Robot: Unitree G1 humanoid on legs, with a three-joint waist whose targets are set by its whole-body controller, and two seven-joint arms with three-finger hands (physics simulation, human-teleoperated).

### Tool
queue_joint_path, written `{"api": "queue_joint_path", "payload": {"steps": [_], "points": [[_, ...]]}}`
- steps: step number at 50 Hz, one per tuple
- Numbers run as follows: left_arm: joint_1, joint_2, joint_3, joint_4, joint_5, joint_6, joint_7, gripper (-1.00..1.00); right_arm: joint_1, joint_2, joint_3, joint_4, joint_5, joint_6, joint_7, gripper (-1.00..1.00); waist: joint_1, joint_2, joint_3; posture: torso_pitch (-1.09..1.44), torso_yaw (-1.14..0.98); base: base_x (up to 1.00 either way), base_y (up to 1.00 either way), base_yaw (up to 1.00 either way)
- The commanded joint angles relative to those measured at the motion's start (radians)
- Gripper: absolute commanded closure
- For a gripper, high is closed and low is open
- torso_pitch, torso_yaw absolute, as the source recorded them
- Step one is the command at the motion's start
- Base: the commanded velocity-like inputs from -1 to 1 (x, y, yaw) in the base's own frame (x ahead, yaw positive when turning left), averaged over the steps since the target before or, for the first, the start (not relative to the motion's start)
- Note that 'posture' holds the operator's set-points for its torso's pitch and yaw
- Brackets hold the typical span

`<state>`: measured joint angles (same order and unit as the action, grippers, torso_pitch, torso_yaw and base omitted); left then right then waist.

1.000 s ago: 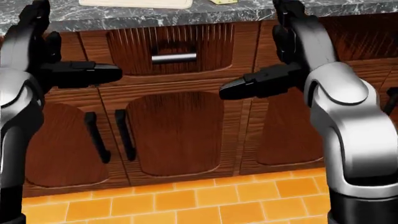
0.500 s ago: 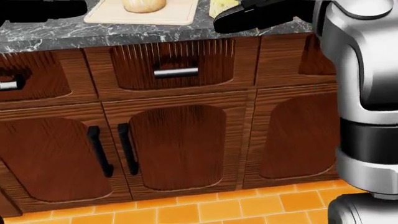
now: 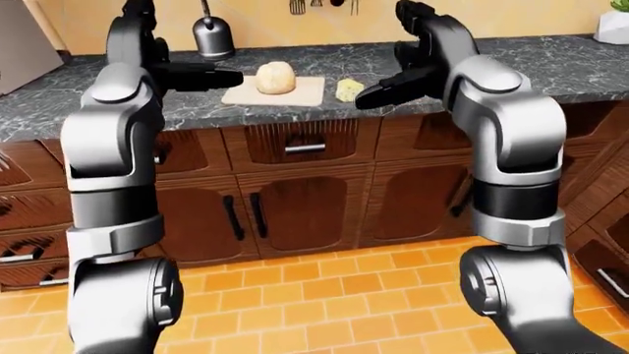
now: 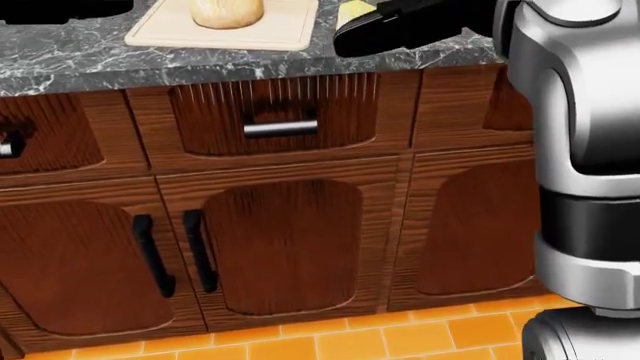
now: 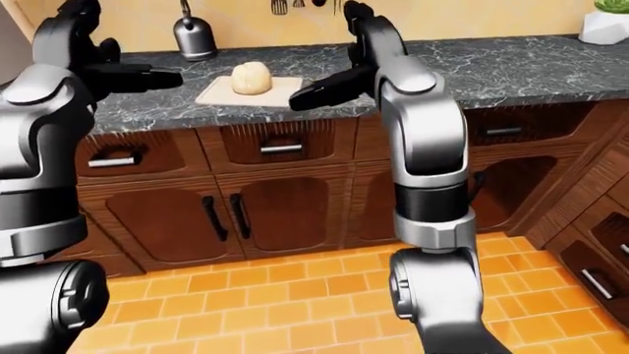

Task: Pick up the wedge of cheese and place it on the slice of bread to prepare a simple cheese on bread dish.

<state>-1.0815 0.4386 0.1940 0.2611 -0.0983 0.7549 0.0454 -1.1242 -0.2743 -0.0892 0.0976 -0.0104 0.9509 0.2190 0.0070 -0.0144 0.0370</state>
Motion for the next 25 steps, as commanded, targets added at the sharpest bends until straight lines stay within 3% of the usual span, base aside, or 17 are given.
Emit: {"api": "queue_joint_path", "payload": {"steps": [1, 3, 4, 5, 6, 8, 13, 15, 17, 18, 19, 22, 25], "points": [[-0.033, 0.007, 0.001, -0.029, 0.000, -0.026, 0.000, -1.00, -0.030, -0.013, -0.013, -0.021, -0.005, -0.019, -0.004, -1.00, -0.003, -0.003, -0.024, 0.00, 0.00, 0.16, 0.00, 0.00], [-0.033, 0.007, 0.001, -0.031, 0.000, -0.025, 0.000, -1.00, -0.031, -0.012, -0.012, -0.023, -0.005, -0.018, -0.004, -1.00, 0.001, -0.070, -0.037, 0.00, 0.00, 0.17, 0.00, 0.00], [-0.032, 0.007, 0.001, -0.031, 0.000, -0.025, 0.000, -1.00, -0.031, -0.012, -0.011, -0.022, -0.007, -0.020, -0.004, -1.00, -0.005, -0.023, -0.025, 0.00, 0.00, 0.20, 0.00, 0.00], [-0.032, 0.007, 0.001, -0.032, 0.000, -0.025, 0.000, -1.00, -0.031, -0.012, -0.010, -0.023, -0.008, -0.020, -0.004, -1.00, 0.001, -0.037, -0.022, 0.00, 0.00, 0.20, 0.00, 0.00], [-0.031, 0.006, 0.001, -0.033, 0.000, -0.025, 0.001, -1.00, -0.031, -0.012, -0.010, -0.024, -0.008, -0.018, -0.003, -1.00, -0.001, -0.035, -0.023, 0.00, 0.00, 0.20, 0.00, 0.00], [-0.031, 0.005, 0.001, -0.035, 0.000, -0.024, 0.001, -1.00, -0.032, -0.012, -0.009, -0.028, -0.010, -0.016, -0.003, -1.00, -0.002, -0.020, -0.028, 0.00, 0.00, 0.21, 0.00, 0.00], [-0.033, 0.006, 0.000, -0.038, 0.001, -0.021, 0.001, -1.00, -0.029, -0.010, -0.010, -0.032, -0.012, -0.015, 0.000, -1.00, -0.008, 0.028, -0.011, 0.00, 0.00, 0.20, 0.00, 0.00], [-0.035, 0.006, -0.001, -0.040, 0.002, -0.018, 0.001, -1.00, -0.031, -0.011, -0.011, -0.034, -0.013, -0.013, 0.000, -1.00, -0.016, 0.065, -0.014, 0.00, 0.00, 0.20, 0.00, 0.00], [-0.037, 0.005, -0.001, -0.040, 0.002, -0.017, 0.001, -1.00, -0.030, -0.010, -0.011, -0.036, -0.013, -0.011, 0.000, -1.00, -0.022, 0.130, -0.034, 0.00, 0.00, 0.20, 0.00, 0.00], [-0.039, 0.005, -0.002, -0.040, 0.002, -0.017, 0.002, -1.00, -0.031, -0.011, -0.011, -0.036, -0.014, -0.010, 0.001, -1.00, -0.015, 0.083, -0.024, 0.00, 0.00, 0.20, 0.00, 0.00], [-0.040, 0.004, -0.002, -0.040, 0.003, -0.017, 0.002, -1.00, -0.032, -0.011, -0.010, -0.036, -0.014, -0.009, 0.002, -1.00, -0.022, 0.106, -0.022, 0.00, 0.00, 0.20, 0.00, 0.00], [-0.042, 0.005, -0.002, -0.040, 0.004, -0.017, 0.002, -1.00, -0.035, -0.012, -0.009, -0.037, -0.015, -0.006, 0.004, -1.00, -0.015, 0.085, -0.030, 0.00, 0.00, 0.20, 0.00, 0.00], [-0.042, 0.006, -0.001, -0.041, 0.004, -0.015, 0.002, -1.00, -0.034, -0.011, -0.008, -0.037, -0.017, -0.005, 0.005, -1.00, -0.010, 0.057, -0.021, 0.00, 0.00, 0.20, 0.00, 0.00]]}}
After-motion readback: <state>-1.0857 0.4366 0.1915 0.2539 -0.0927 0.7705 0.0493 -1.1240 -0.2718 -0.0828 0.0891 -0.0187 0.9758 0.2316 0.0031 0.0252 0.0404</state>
